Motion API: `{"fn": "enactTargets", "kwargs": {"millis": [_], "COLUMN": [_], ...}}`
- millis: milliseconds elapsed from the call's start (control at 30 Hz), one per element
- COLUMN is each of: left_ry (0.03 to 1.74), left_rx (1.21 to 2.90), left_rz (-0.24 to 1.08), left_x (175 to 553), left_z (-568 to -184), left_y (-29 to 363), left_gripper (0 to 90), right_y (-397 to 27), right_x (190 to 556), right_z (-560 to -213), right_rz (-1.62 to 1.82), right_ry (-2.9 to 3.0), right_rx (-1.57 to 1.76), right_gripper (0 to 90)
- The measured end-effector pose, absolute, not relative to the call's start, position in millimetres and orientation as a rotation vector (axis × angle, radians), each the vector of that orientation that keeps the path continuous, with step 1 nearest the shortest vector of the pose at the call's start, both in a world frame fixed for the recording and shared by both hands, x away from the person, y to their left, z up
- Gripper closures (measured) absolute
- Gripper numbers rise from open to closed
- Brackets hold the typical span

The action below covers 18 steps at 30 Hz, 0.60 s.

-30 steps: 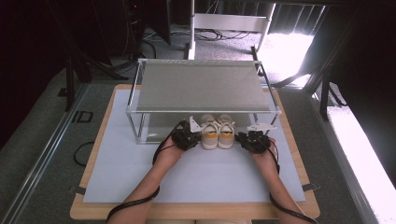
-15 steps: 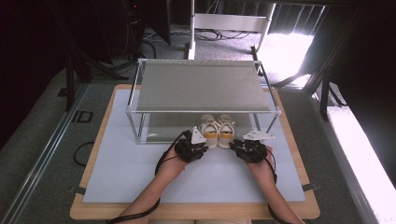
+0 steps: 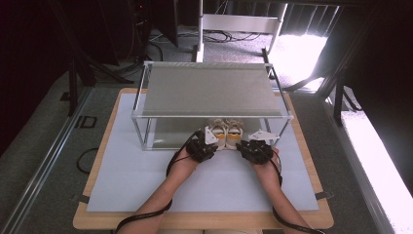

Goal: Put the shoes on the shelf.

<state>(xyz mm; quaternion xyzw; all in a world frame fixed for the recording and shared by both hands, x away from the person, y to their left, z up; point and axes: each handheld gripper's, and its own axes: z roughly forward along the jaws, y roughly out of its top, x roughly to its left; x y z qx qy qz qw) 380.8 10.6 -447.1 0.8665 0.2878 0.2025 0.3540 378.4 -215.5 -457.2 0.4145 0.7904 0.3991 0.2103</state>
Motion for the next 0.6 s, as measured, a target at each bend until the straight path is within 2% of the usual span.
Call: {"fn": "enactTargets", "kwargs": {"millis": [467, 600], "left_ry": [0.79, 0.776], "left_rx": [2.231, 2.218], "left_rz": [0.497, 0.481], "left_x": [401, 392], "left_z": [-451, -450], "left_y": [5, 9], "left_gripper": [76.4, 70.9], "right_y": [-212, -215], "right_x": [401, 395], "right_z": [-463, -463], "right_rz": [1.088, 1.119], "right_ry": [2.167, 2.162], "right_rx": [1.213, 1.206], "right_gripper": [69.9, 62.9]}}
